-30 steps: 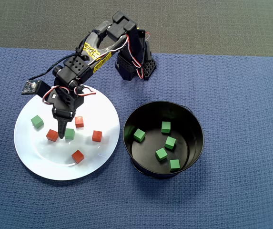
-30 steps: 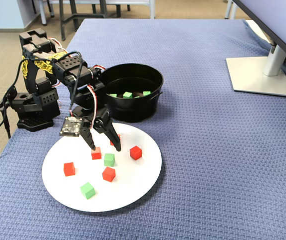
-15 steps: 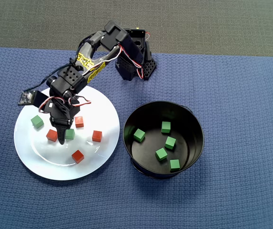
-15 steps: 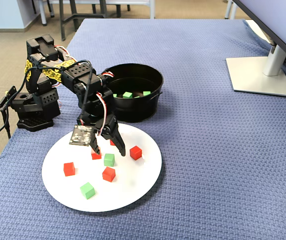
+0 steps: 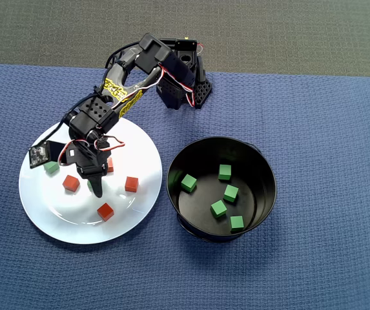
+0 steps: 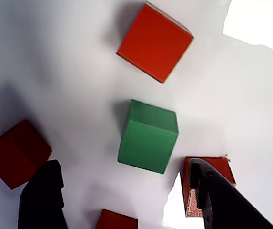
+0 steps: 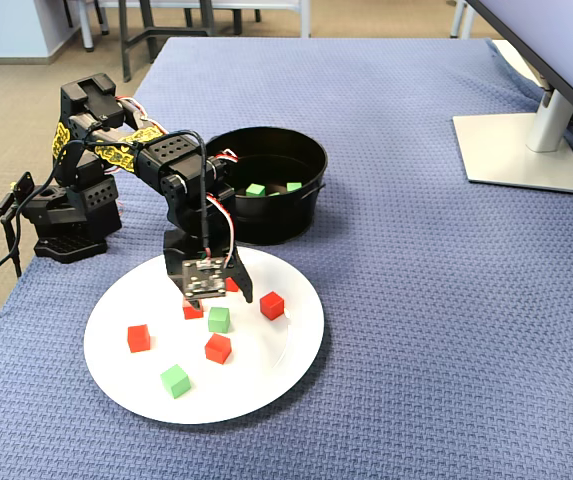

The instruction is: Pick up the green cubes from the white plate and place them in the black recipient

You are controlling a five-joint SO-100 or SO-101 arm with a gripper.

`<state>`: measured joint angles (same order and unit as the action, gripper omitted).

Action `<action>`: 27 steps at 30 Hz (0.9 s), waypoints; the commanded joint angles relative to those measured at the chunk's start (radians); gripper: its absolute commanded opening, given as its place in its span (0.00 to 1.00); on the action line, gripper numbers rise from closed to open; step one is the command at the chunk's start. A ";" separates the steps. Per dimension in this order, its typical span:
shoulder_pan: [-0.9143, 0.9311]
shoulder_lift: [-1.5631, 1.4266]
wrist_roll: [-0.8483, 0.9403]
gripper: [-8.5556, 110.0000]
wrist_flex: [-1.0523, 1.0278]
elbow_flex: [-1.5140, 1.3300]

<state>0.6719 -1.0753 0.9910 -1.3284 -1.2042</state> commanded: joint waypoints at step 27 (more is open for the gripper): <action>0.014 0.011 -0.158 0.29 0.098 -0.023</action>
<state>0.6734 -1.0477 0.8468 -1.2487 -1.2333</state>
